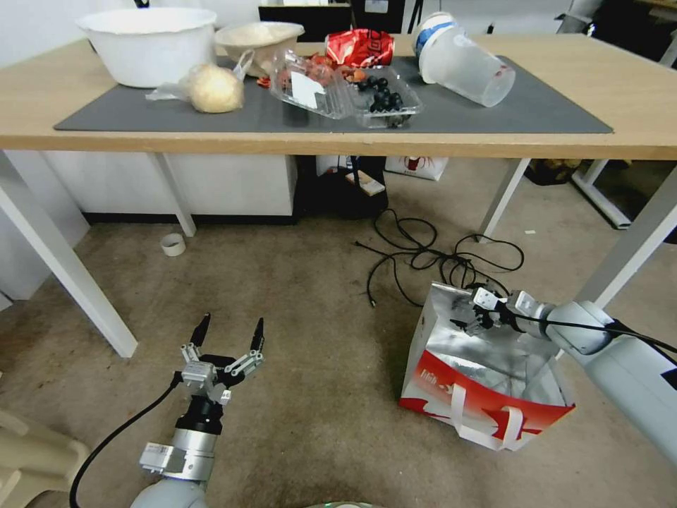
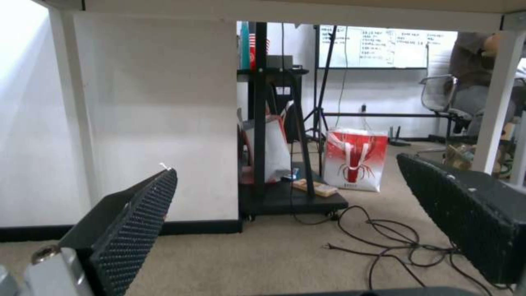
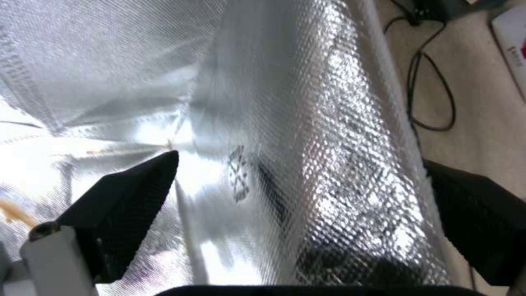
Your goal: Pick up the food delivery bag from the floor and place it on the table.
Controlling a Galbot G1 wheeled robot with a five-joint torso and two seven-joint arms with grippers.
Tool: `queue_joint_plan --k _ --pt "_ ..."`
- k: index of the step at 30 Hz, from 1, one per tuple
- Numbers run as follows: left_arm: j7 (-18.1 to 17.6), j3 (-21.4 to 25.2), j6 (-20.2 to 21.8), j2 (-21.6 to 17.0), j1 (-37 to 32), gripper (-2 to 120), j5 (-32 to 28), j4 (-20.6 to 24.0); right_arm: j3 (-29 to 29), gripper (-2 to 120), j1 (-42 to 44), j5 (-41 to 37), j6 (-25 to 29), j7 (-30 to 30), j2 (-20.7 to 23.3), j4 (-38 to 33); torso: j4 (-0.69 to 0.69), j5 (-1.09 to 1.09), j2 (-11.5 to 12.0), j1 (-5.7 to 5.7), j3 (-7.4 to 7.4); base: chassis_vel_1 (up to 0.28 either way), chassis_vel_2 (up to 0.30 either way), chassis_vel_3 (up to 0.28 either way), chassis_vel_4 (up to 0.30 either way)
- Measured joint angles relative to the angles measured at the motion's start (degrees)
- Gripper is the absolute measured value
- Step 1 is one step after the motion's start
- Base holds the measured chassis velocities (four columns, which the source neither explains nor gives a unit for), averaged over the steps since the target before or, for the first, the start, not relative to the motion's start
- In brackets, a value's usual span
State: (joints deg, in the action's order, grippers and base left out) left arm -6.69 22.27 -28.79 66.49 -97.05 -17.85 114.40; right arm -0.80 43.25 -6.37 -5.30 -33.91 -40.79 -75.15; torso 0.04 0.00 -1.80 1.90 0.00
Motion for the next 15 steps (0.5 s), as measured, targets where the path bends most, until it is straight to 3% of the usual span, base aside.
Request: queue_joint_plan --k 7,15 --pt "0.0 0.4 0.0 -0.3 -0.2 100 0.0 0.2 0.0 92 0.3 -0.6 -0.7 -0.5 0.1 -0.1 0.01 0.0 0.0 0.0 0.0 0.0 0.0 0.0 0.0" --pt "-0.1 0.2 -0.1 -0.5 -0.1 100 0.0 0.4 2.4 65 2.7 -1.5 -1.3 -0.9 1.5 -1.5 0.0 -0.01 0.0 0.0 0.0 0.0 0.0 0.0 0.0"
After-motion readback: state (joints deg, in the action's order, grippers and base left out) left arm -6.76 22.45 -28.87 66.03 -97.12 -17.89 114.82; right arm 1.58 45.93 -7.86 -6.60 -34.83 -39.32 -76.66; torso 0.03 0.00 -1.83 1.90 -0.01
